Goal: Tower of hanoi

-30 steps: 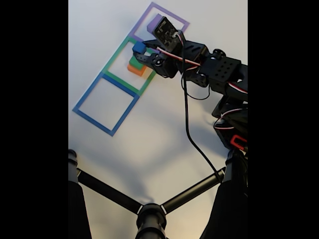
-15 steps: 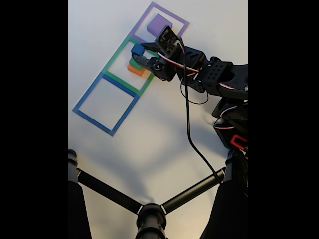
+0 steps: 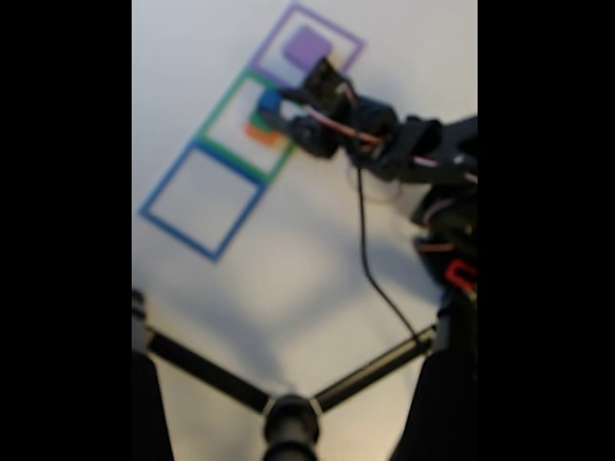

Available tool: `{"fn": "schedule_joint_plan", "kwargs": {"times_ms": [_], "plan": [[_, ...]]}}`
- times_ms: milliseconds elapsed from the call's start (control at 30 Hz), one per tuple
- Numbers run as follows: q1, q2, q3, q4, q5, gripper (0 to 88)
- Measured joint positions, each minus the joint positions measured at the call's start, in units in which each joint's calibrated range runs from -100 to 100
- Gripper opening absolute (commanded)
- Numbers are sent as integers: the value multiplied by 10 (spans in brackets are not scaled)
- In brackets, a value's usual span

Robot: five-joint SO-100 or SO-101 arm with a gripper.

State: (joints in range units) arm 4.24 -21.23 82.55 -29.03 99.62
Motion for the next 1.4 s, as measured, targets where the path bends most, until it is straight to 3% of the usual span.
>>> {"fn": "schedule_joint_plan", "kwargs": {"times_ms": [233, 367, 867, 1100, 1300, 1400], "plan": [[0, 29, 0, -29, 0, 52], [0, 29, 0, -31, 0, 154], [0, 25, -9, -23, 4, 237], [-2, -86, -121, 195, 4, 242], [-5, -127, -300, 454, 4, 1], [-5, -133, -401, 581, 4, 0]]}}
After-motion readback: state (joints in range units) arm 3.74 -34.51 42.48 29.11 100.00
